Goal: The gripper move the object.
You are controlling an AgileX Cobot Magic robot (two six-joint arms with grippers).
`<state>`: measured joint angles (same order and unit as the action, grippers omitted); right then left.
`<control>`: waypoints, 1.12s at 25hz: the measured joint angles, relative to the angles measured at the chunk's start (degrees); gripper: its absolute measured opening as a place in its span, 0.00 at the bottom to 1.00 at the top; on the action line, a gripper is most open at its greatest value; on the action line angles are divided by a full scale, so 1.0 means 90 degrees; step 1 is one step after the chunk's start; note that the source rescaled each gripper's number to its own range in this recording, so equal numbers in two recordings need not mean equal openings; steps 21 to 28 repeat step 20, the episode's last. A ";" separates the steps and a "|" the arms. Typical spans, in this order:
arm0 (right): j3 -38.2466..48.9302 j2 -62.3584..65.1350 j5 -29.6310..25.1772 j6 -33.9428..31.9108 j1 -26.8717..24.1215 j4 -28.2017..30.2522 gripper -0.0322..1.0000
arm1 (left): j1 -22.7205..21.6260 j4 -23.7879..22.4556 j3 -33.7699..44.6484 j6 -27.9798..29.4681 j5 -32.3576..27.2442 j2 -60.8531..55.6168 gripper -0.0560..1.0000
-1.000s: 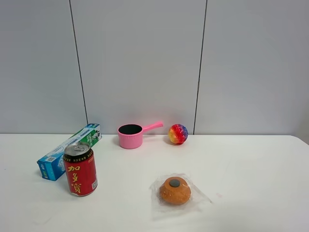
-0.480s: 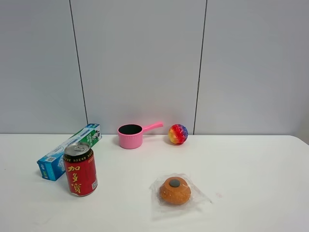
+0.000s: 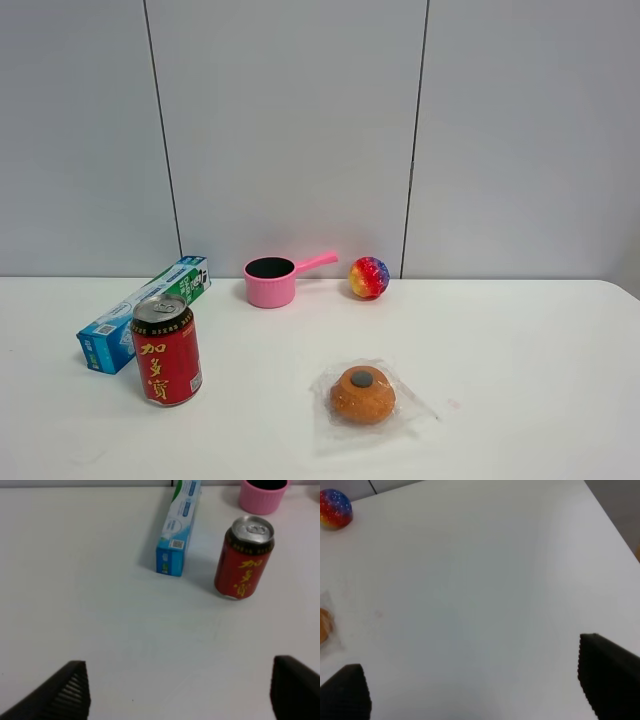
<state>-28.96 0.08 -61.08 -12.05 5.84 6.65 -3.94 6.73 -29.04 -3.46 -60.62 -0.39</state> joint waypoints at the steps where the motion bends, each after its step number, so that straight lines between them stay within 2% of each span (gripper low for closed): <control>1: 0.0000 0.0000 0.0000 0.0000 0.0000 0.0000 0.73 | 0.0000 0.0000 0.0000 0.0000 0.0000 0.0000 1.00; 8: 0.0000 0.0000 0.0000 0.0007 0.0000 -0.0043 0.73 | 0.0000 0.0000 0.0000 0.0000 0.0000 0.0000 1.00; 13: 0.0000 0.0000 0.0000 0.0007 0.0000 -0.0043 0.78 | 0.0000 0.0000 0.0000 0.0000 0.0000 0.0000 1.00; 28: 0.0000 0.0000 0.0000 0.0007 0.0000 -0.0043 0.78 | 0.0000 0.0000 0.0000 0.0000 0.0000 0.0000 1.00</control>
